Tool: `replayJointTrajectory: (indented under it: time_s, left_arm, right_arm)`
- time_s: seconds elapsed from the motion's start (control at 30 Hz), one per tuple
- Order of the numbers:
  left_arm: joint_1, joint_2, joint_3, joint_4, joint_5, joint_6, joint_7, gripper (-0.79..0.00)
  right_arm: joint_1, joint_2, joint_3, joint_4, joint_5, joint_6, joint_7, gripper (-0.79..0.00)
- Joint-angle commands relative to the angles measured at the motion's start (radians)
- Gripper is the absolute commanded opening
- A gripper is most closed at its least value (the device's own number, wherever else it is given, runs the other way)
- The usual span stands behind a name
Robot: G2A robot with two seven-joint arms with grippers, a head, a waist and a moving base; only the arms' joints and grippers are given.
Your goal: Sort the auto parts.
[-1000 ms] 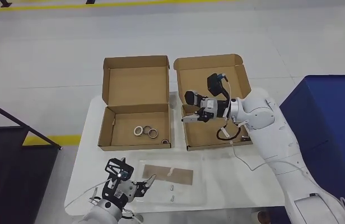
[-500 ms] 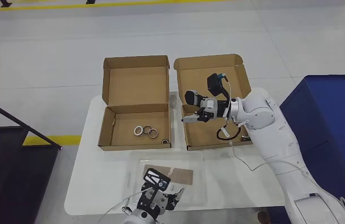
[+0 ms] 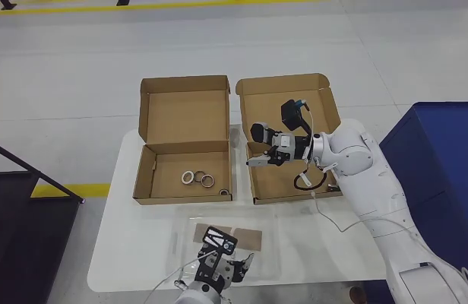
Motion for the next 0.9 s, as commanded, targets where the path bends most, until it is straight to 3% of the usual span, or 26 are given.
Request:
replayJointTrajectory:
  time_s: [0.0,0.2,0.4,0.5,0.73,0.87]
  left_arm:
    - [-0.033,-0.01,0.018,-0.004,0.007,0.027,-0.138,0.0]
    - [-0.203,-0.058,0.116,0.026,0.041,0.104,-0.398,0.0]
    - [-0.372,-0.13,0.237,0.147,0.024,0.244,-0.594,0.0]
    - [-0.387,-0.162,0.222,0.195,0.011,0.263,-0.574,0.0]
    - [-0.387,-0.162,0.222,0.195,0.011,0.263,-0.574,0.0]
    - [-0.392,-0.169,0.189,0.282,0.023,0.215,-0.623,0.0]
  right_arm:
    - [0.0,0.0,0.0,0.0,0.0,0.0,0.0,0.0]
    - [0.0,0.0,0.0,0.0,0.0,0.0,0.0,0.0]
    - [0.0,0.0,0.0,0.0,0.0,0.0,0.0,0.0]
    - [0.0,0.0,0.0,0.0,0.0,0.0,0.0,0.0]
    - [0.0,0.0,0.0,0.0,0.0,0.0,0.0,0.0]
    - [0.0,0.0,0.0,0.0,0.0,0.0,0.0,0.0]
